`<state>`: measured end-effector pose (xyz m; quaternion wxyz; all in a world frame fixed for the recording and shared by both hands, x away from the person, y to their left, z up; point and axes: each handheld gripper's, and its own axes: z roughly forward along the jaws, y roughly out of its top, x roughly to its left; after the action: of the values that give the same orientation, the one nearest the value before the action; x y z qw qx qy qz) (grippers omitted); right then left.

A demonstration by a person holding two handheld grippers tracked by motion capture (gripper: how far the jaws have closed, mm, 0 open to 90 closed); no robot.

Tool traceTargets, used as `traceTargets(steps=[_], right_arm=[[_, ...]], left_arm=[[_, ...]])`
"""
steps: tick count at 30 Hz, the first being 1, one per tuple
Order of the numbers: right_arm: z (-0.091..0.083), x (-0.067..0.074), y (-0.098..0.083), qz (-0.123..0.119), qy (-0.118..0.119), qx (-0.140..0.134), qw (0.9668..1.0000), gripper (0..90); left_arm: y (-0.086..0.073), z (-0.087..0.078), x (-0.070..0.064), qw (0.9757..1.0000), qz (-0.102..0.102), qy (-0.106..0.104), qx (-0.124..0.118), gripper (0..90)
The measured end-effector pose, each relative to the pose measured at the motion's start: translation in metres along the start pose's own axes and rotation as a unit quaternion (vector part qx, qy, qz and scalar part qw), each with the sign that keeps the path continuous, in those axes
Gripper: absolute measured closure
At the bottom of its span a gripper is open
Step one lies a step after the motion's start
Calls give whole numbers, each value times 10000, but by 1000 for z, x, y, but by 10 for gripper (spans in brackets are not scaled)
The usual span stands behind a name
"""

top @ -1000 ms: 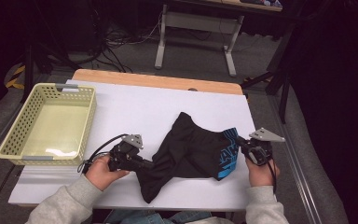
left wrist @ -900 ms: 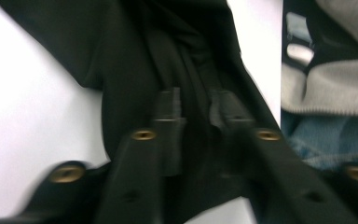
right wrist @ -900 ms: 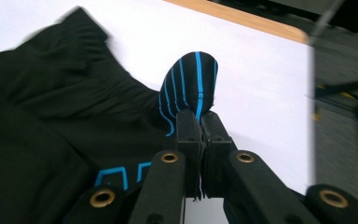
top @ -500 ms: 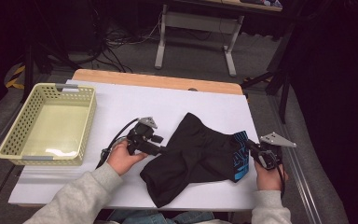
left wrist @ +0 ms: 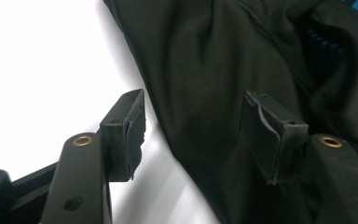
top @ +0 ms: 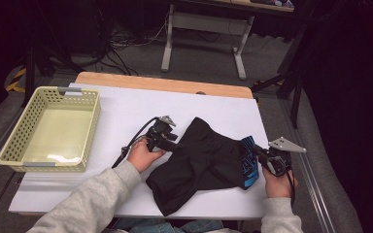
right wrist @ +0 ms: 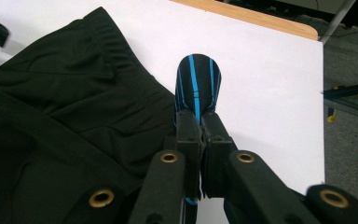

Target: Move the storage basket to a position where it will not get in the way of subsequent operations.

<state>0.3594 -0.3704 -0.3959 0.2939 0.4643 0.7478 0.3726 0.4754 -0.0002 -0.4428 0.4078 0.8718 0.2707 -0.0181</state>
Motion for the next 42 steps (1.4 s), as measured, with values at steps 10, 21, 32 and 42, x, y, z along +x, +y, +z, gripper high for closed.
traceTargets(steps=[10,21,32,42], right_arm=[[-1,2,2,-56,82,-49,9999,883],[-14,13,30,-442,136,-419,9981,888],[55,3,126,-689,313,-771,9941,856],[110,21,109,-503,511,-98,9974,508]], left_arm=[[18,24,2,9997,65,-34,223,878],[13,-60,-21,9973,527,380,-349,889],[30,-109,32,9867,54,1299,-977,870],[-14,-97,49,9921,-689,776,-702,514]])
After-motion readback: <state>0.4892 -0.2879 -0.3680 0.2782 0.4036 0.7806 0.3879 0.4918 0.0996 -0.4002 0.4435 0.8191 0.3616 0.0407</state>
